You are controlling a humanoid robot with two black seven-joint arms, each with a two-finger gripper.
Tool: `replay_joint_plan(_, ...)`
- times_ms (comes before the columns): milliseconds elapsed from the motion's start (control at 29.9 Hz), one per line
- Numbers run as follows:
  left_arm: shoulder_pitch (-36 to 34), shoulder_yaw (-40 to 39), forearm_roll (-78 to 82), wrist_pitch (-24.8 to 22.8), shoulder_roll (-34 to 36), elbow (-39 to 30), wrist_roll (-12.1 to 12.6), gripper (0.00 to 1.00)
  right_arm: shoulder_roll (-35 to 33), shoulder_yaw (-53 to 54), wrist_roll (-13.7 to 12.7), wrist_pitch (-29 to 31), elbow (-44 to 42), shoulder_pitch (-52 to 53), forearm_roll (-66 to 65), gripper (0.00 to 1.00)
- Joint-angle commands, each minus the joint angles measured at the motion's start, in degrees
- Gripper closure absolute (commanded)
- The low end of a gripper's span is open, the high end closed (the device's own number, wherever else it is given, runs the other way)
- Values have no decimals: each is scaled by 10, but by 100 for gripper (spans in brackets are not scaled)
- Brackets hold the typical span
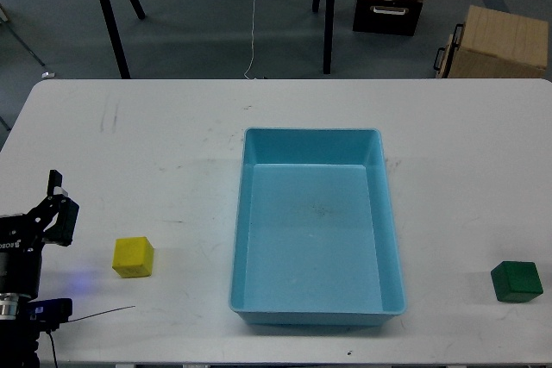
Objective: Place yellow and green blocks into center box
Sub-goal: 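Raise the right gripper and open it above the table edge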
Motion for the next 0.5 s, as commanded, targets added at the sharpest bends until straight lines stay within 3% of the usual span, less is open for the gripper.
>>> replay_joint_plan(0,-2,3,2,0,3,0,5,0,-131,-6,-53,-24,-9,25,-18,0)
replay_joint_plan(134,-1,3,4,0,4,1,6,0,-252,-64,-88,-31,-38,105,-95,0)
replay_joint_plan(234,-2,4,5,0,4,0,10,0,-325,-176,-119,-32,-46,205,-191,0)
replay_joint_plan(468,-21,8,5,0,5,0,17,0,-356,-545,-181,-24,-66,531,-408,0)
